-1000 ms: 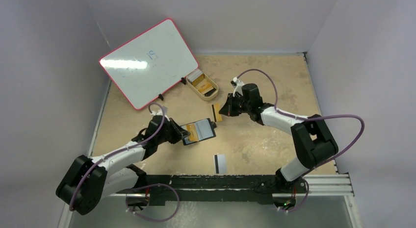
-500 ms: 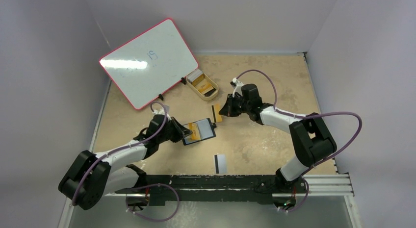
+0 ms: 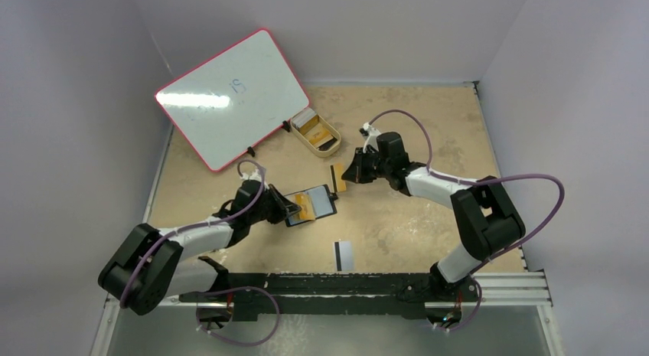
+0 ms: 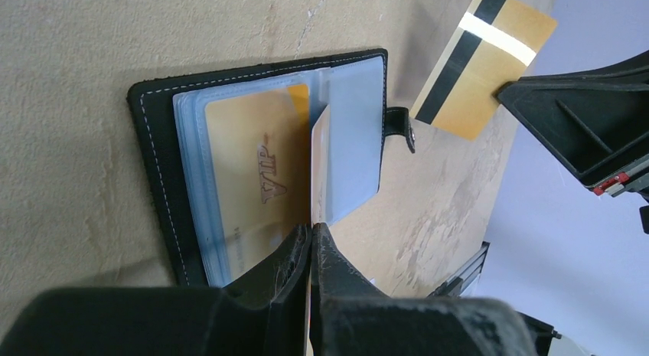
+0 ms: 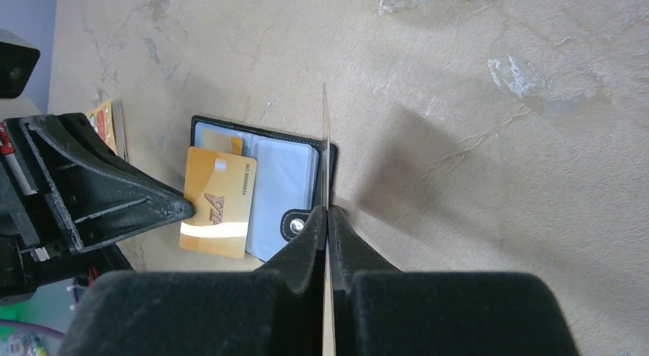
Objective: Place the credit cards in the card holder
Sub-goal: Insert the credit card into the card holder.
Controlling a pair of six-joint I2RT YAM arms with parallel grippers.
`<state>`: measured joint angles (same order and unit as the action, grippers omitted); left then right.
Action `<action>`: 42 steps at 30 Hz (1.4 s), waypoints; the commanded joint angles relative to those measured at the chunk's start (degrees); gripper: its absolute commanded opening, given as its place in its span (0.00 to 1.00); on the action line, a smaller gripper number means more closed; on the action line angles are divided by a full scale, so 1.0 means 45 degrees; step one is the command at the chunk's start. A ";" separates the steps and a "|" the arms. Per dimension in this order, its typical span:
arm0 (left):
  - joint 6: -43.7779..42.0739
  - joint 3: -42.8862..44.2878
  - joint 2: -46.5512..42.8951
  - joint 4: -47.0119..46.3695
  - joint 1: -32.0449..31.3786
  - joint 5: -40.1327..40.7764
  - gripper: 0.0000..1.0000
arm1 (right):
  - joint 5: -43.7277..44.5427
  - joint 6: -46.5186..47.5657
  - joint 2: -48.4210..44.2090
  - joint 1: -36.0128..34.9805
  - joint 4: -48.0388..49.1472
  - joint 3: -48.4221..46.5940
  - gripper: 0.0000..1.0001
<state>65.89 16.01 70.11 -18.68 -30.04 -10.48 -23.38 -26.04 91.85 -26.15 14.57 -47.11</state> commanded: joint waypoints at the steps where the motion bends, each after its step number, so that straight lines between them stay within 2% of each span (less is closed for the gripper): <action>1: 0.0034 -0.0087 0.0284 -0.1001 -0.0034 -0.0071 0.00 | 0.0051 0.0113 -0.0099 0.0064 0.0398 0.0233 0.00; 14: -0.0047 0.0244 0.0764 -0.0381 -0.0033 0.0664 0.00 | 0.0144 -0.0157 -0.0133 0.0069 0.0969 0.1097 0.00; 32: 0.0964 0.0144 0.1341 -0.1701 -0.0062 0.0941 0.00 | 0.0098 -0.0352 -0.0420 0.0069 0.1254 0.1615 0.00; 42: 0.1139 0.0476 0.2050 -0.2218 -0.0628 0.1089 0.00 | -0.0023 -0.0500 -0.0493 0.0069 0.1444 0.1776 0.00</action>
<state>70.52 16.36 78.43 -26.44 -31.64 -6.98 -23.42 -28.25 91.11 -25.96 20.08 -39.83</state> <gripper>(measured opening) 0.006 0.004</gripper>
